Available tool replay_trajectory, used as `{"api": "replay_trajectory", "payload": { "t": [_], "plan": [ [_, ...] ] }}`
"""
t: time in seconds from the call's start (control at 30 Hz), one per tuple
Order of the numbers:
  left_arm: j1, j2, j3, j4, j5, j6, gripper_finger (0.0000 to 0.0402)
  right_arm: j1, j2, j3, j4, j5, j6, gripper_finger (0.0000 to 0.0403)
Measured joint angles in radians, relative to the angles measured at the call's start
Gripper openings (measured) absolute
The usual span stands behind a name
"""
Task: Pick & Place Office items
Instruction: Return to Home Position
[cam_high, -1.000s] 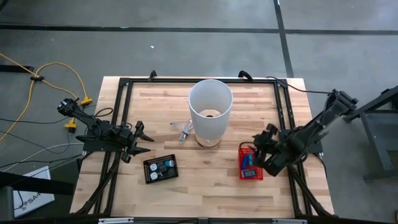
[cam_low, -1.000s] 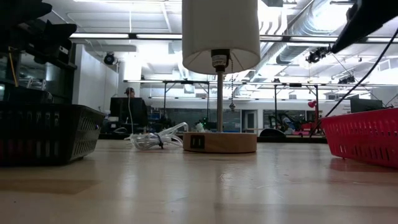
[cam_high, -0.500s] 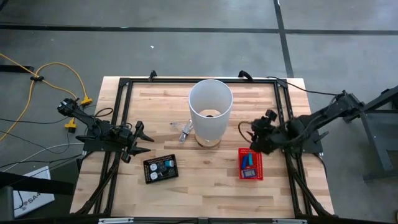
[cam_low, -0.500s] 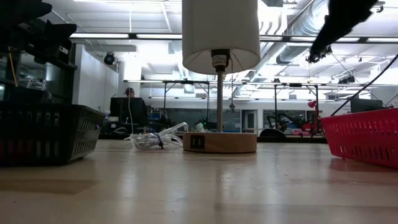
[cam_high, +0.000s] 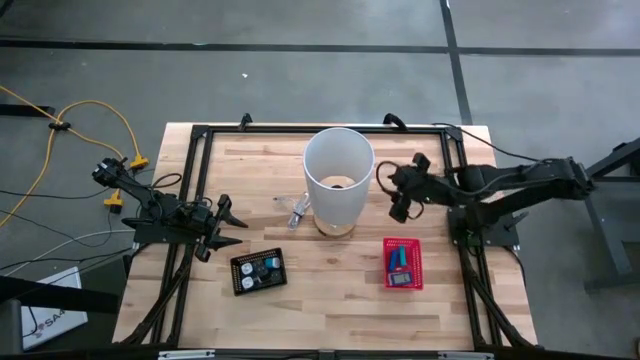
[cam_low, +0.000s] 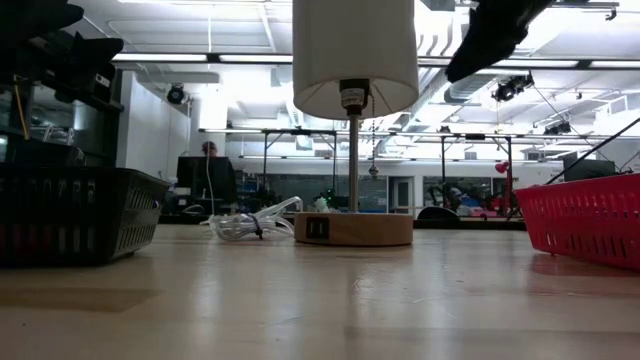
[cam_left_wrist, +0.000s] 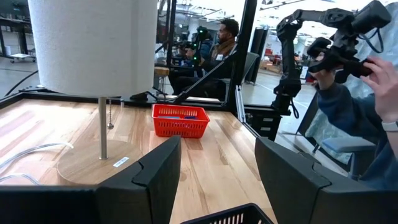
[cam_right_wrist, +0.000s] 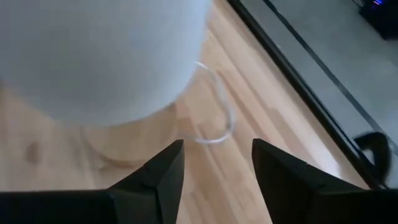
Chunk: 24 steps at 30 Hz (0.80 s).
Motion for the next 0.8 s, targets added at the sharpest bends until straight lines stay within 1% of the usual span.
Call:
{"api": "replay_trajectory", "payload": {
  "t": [0.1,0.17,0.33,0.5,0.63,0.8],
  "plan": [
    [0.0,0.0,0.0,0.0,0.0,0.0,0.0199,-0.041,-0.013,-0.004,-0.009,-0.001,0.0,0.0172],
    [0.0,0.0,0.0,0.0,0.0,0.0,0.0199,-0.056,-0.041,-0.036,0.038,-0.001,-0.01,0.0172],
    [0.0,0.0,0.0,0.0,0.0,0.0,0.0199,-0.077,-0.182,-0.209,0.203,-0.012,-0.041,0.0173],
    [0.0,0.0,0.0,0.0,0.0,0.0,0.0199,-0.091,-0.316,-0.363,0.267,-0.011,-0.038,0.0174],
    [0.0,0.0,0.0,0.0,0.0,0.0,0.0199,-0.09,-0.411,-0.455,0.316,-0.016,-0.026,0.0174],
    [0.0,0.0,0.0,0.0,0.0,0.0,0.0199,-0.09,-0.549,-0.549,0.39,-0.053,-0.027,0.0174]
  ]
}}
